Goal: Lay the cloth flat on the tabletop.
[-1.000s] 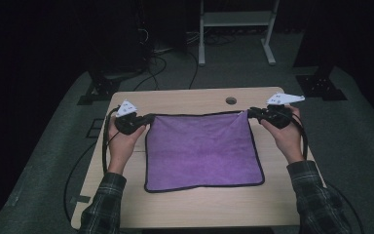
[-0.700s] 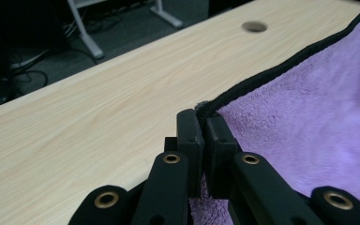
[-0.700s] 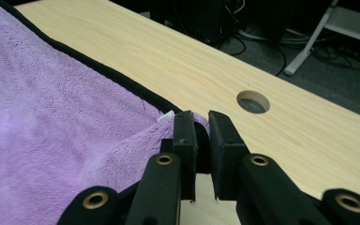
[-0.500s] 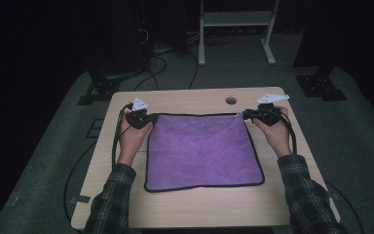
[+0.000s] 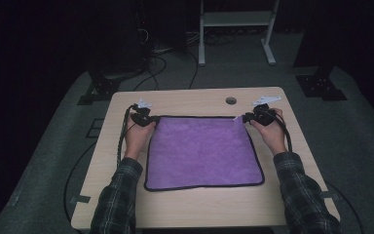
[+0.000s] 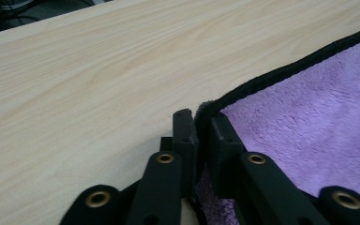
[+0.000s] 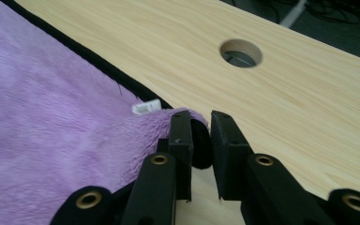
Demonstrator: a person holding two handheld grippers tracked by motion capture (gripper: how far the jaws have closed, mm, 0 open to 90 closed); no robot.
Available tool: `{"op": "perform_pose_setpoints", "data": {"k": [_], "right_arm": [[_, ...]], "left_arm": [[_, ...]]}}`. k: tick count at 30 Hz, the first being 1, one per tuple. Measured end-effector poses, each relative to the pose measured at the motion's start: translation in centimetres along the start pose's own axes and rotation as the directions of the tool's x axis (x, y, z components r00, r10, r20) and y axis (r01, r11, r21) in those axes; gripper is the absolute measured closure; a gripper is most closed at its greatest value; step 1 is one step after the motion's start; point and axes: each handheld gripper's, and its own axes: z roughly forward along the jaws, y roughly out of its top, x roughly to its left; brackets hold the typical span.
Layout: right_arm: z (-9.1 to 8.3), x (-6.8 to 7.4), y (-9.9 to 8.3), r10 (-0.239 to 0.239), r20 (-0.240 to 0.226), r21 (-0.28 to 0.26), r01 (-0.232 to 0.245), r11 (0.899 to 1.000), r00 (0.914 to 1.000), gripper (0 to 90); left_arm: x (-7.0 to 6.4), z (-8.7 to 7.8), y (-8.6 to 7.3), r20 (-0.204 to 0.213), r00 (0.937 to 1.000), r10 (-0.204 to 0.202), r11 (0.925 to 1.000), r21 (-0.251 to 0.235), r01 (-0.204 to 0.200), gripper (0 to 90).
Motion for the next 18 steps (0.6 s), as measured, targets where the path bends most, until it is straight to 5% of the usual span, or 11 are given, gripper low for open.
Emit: {"op": "perform_pose_setpoints", "data": {"k": [5, 6, 12, 18], "right_arm": [[-0.2, -0.3, -0.1, -0.033, 0.106, 0.034, 0.03, 0.999, 0.9939, 73.7], [-0.6, -0.8, -0.2, -0.01, 0.124, 0.019, 0.008, 1.0, 0.9922, 69.7], [-1.6, -1.5, -0.4, 0.009, 0.111, 0.009, -0.01, 1.0, 0.9938, 62.5], [-2.6, -1.5, -0.5, 0.031, 0.064, 0.008, -0.031, 0.999, 0.9975, 53.4]], "left_arm": [[0.2, -0.2, 0.5, -0.053, 0.9986, -0.002, 1.0, 0.001, 0.002, 71.7], [0.4, -0.4, 0.5, -0.06, 0.9982, -0.009, 1.0, -0.004, 0.008, 70.6], [0.8, -1.5, 0.7, -0.048, 0.9983, -0.034, 0.9994, -0.008, 0.033, 54.2], [0.5, -3.1, -0.1, -0.009, 0.9999, -0.011, 0.9998, 0.016, 0.011, 49.2]]}}
